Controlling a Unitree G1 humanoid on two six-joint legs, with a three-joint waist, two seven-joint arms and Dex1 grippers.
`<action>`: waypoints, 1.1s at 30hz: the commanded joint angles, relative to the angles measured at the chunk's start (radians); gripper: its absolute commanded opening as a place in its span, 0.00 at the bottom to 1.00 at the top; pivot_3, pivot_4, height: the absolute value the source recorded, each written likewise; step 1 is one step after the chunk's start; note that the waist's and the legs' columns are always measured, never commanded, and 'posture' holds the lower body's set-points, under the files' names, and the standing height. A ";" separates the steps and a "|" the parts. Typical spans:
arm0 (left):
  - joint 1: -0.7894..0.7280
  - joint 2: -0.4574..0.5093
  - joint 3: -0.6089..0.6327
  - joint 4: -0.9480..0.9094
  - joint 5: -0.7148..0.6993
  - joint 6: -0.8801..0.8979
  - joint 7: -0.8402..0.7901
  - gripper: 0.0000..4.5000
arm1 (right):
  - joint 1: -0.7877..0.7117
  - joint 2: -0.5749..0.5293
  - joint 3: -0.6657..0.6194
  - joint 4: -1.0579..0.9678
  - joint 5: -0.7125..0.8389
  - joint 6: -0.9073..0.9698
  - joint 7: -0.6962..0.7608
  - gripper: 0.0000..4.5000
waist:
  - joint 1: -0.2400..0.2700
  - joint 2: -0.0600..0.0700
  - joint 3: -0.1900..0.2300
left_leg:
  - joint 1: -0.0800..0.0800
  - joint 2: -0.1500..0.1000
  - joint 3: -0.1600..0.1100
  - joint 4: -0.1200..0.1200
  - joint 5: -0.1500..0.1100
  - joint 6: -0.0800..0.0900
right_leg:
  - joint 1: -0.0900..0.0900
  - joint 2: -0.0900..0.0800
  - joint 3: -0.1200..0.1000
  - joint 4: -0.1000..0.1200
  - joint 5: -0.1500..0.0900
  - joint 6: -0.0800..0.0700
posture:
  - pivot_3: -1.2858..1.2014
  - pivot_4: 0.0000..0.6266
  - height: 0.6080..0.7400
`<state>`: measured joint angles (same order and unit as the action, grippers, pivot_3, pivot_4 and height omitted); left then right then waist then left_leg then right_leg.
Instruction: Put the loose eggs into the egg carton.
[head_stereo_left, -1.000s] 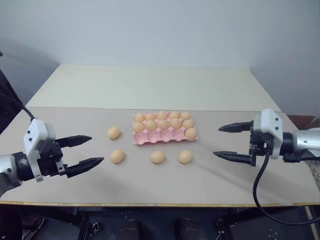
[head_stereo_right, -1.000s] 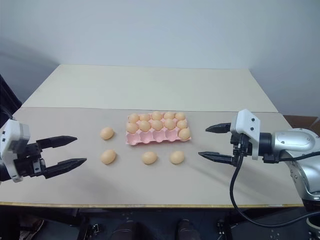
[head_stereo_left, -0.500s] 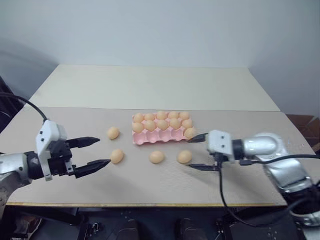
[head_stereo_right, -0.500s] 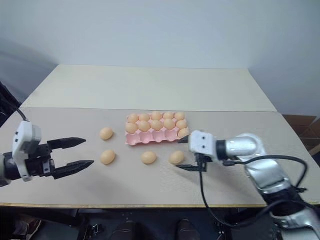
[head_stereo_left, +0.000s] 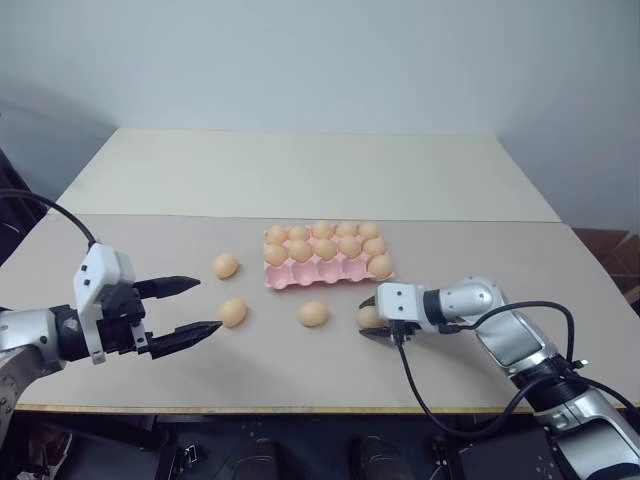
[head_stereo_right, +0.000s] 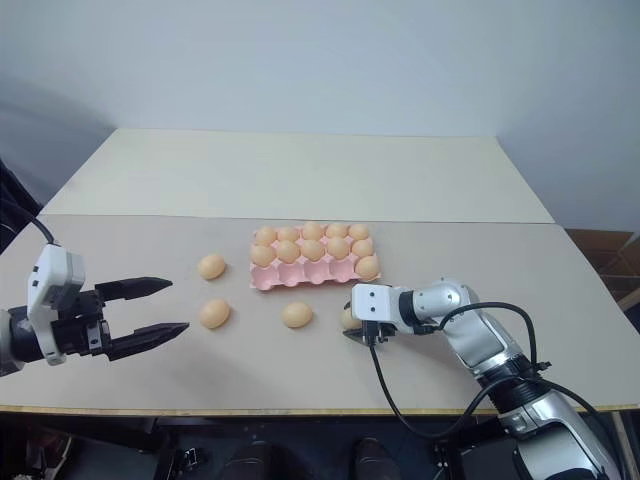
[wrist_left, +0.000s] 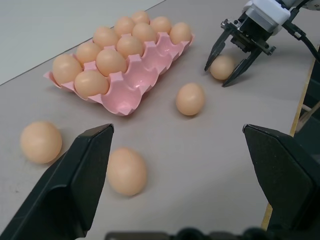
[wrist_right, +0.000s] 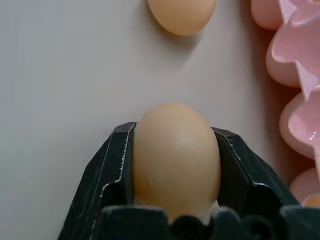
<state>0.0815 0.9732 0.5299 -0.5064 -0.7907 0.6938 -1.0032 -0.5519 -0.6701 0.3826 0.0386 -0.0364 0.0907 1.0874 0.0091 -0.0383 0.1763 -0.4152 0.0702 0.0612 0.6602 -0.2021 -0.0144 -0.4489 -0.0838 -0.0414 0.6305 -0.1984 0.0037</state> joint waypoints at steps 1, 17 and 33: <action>-0.003 -0.006 0.031 -0.027 -0.007 -0.022 0.008 1.00 | -0.033 0.003 -0.069 -0.070 0.058 0.032 0.014 0.41 | 0.000 0.000 0.000 | 0.000 0.000 0.000 0.000 0.000 0.000 | 0.000 0.000 0.000 0.000 0.000 0.000 | 0.52 0.24 1.00; 0.008 -0.013 0.046 -0.049 -0.006 -0.033 0.023 1.00 | -0.249 0.199 -0.037 0.167 -0.107 0.071 -0.238 0.41 | -0.009 0.000 0.000 | -0.002 0.003 0.000 0.000 0.000 0.000 | -0.002 0.004 0.001 -0.001 0.002 0.000 | 0.52 0.24 1.00; 0.014 -0.011 0.041 -0.031 0.020 -0.053 0.023 1.00 | -0.229 0.154 -0.208 -0.048 0.070 0.195 -0.150 0.99 | -0.019 0.000 0.000 | -0.006 0.006 0.000 0.000 0.000 -0.001 | -0.008 0.007 0.001 0.001 0.004 -0.001 | 0.52 0.24 1.00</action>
<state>0.1095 0.9585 0.5647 -0.5342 -0.7714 0.6578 -0.9810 -0.7758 -0.4940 0.2446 0.0671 -0.0293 0.2667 0.9089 -0.0101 -0.0381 0.1763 -0.4212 0.0766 0.0616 0.6603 -0.2017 -0.0150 -0.4567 -0.0766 -0.0401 0.6309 -0.1939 0.0024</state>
